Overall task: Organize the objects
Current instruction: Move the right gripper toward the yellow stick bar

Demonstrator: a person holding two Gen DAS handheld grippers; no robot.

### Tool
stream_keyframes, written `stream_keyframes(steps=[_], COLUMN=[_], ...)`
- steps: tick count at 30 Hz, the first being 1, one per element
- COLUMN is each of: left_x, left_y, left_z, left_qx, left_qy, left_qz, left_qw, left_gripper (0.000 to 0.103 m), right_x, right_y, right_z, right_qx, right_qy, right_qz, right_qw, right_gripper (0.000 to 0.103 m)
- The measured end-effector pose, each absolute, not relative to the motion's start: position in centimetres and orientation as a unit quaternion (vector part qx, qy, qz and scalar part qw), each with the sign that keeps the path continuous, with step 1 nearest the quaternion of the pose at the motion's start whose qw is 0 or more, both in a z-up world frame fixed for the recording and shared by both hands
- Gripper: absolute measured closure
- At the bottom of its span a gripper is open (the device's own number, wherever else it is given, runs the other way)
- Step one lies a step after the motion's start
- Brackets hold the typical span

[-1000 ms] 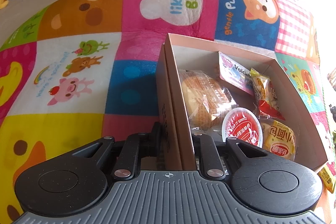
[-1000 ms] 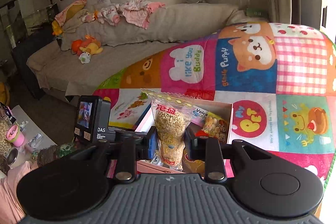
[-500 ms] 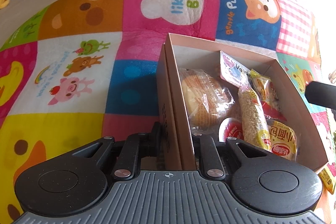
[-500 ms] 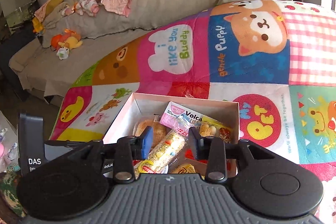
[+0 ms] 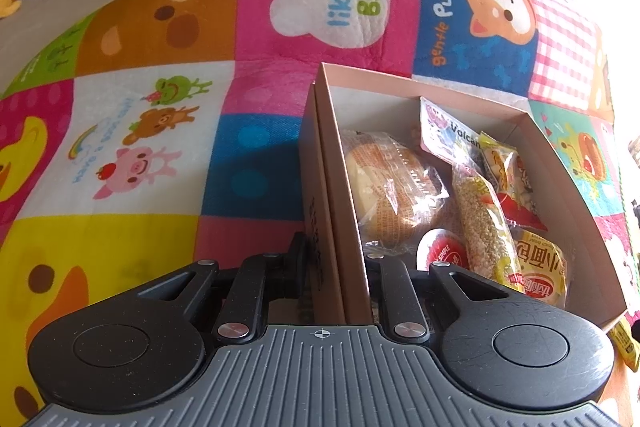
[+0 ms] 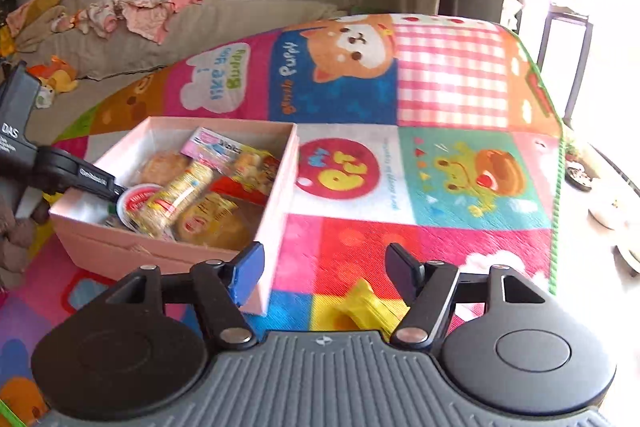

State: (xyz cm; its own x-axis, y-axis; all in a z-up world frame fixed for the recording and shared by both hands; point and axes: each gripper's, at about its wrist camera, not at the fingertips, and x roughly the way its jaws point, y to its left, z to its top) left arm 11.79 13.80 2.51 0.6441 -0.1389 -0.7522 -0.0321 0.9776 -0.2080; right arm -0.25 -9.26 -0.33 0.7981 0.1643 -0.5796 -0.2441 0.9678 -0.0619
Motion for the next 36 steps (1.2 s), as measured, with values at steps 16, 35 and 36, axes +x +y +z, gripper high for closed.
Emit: stream_keyframes(steps=[16, 35, 36], left_x=[11.9, 11.8, 11.8], left_y=[13.6, 13.7, 13.6], left_z=[2.5, 2.5, 2.5], left_qx=[-0.098, -0.103, -0.102], left_qy=[0.425, 0.424, 0.424], left_qz=[-0.025, -0.025, -0.025], left_qw=[0.899, 0.899, 0.899], left_gripper=[0.084, 0.084, 0.084], right_x=[-0.8, 1.2, 1.2], right_y=[-13.8, -14.5, -14.3], right_z=[-4.6, -4.5, -4.7], right_qx=[-0.014, -0.027, -0.022], right_qy=[0.367, 0.399, 0.406], right_qz=[0.070, 0.120, 0.123], right_qw=[0.928, 0.909, 0.905], right_gripper=[0.024, 0.023, 0.025])
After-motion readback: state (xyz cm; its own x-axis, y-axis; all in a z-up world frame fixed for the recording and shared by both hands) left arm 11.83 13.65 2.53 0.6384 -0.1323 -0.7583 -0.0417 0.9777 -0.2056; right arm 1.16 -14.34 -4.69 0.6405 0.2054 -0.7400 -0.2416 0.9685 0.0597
